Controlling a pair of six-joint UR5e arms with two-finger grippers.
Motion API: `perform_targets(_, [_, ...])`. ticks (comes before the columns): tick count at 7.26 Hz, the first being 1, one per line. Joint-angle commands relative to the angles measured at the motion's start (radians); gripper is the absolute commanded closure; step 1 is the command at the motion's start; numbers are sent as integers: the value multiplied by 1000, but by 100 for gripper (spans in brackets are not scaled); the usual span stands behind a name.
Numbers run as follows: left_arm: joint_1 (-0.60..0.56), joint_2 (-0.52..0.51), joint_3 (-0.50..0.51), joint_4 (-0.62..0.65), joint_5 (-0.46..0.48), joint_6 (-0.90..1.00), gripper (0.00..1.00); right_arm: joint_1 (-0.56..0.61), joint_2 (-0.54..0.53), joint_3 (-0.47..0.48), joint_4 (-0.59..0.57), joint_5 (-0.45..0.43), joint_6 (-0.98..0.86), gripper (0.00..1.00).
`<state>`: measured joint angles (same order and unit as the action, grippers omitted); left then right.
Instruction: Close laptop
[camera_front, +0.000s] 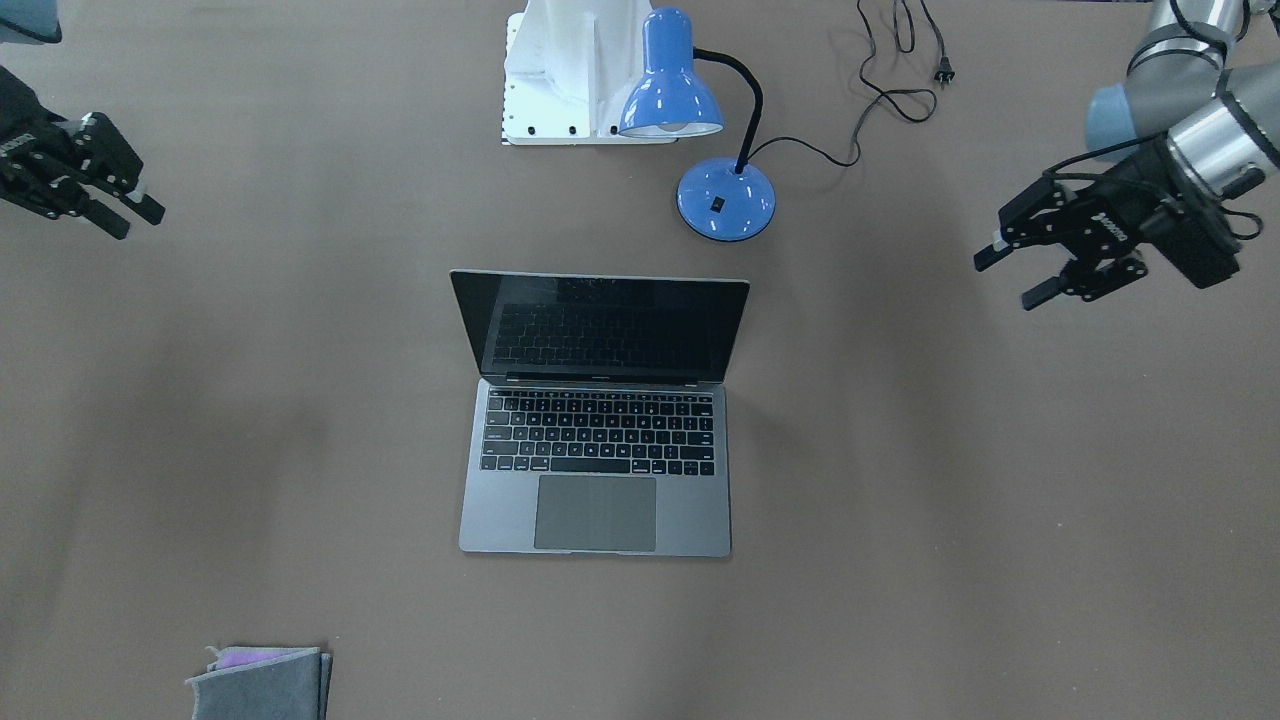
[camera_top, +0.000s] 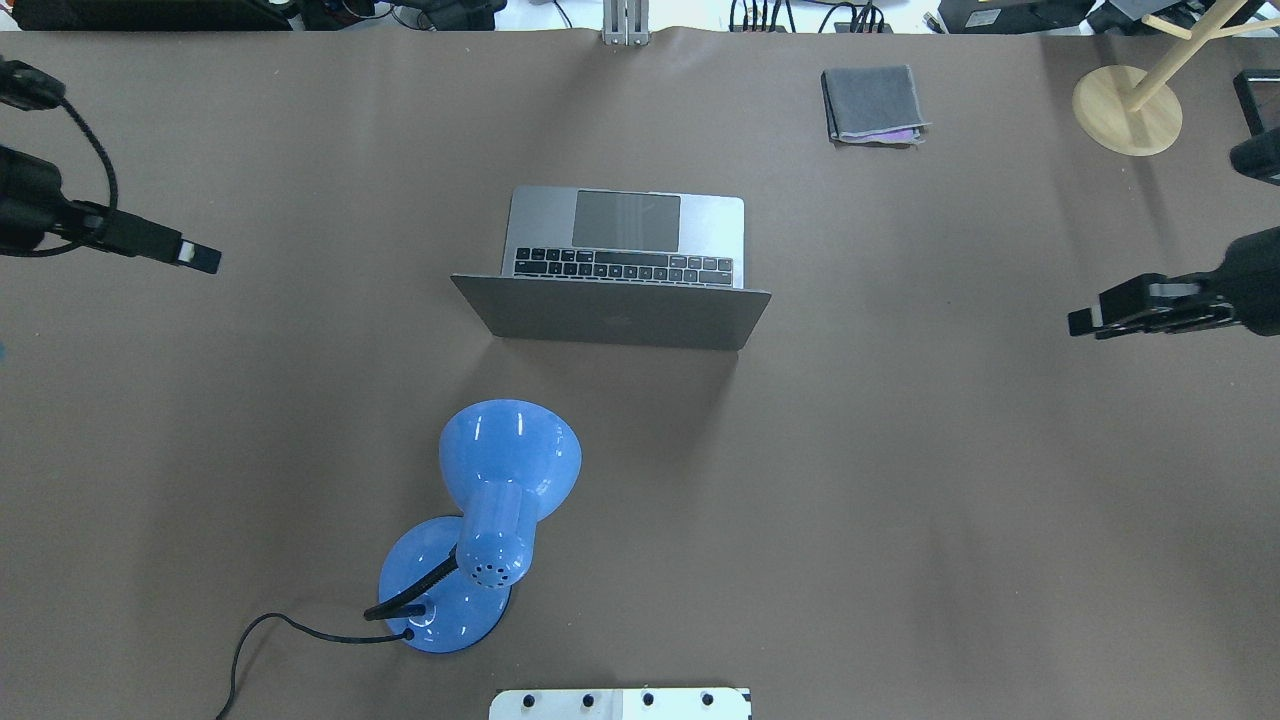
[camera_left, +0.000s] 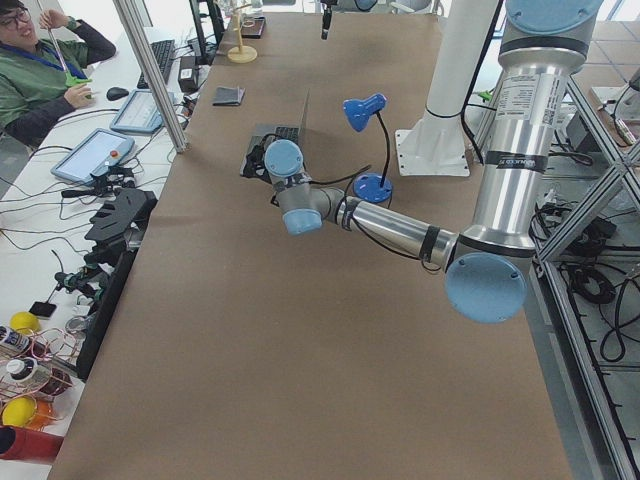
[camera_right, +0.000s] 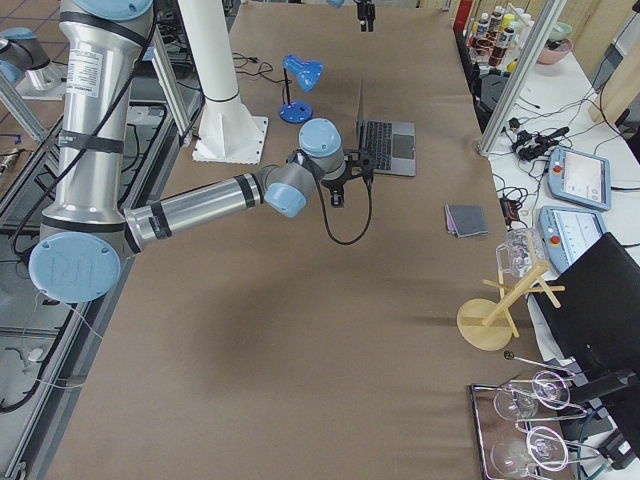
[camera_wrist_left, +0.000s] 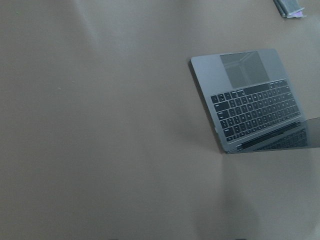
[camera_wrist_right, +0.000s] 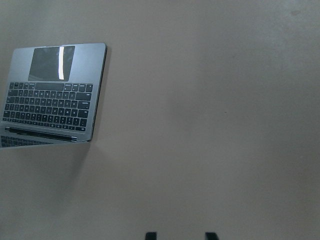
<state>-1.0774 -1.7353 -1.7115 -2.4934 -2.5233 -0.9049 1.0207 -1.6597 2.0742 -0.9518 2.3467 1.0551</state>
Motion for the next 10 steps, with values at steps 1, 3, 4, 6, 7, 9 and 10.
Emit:
perform_targets(1, [92,-68,1,-50,3,-183,100,-161,78,35,-1,-146,175,100])
perform_targets(3, [181,-142,-2,-53,38,-299,100,-275,148,53,-2,-257,277,100])
perform_targets(4, [247,-167,-7,-53,100,-354,100,-331,199,53,-7,-321,358,100])
perform_targets(6, [351,-220,-11,-53,236,-446,100,-430,254,52,-34,-427,434,100])
perform_targets(7, [359,-234,-8,-52,253,-459,100,-459,314,47,-100,-469,460,100])
perform_targets(9, [361,-233,-4,-52,251,-457,100,-490,392,37,-195,-533,465,100])
perform_targets(10, [361,-233,3,-52,253,-454,100,-488,412,23,-197,-543,467,100])
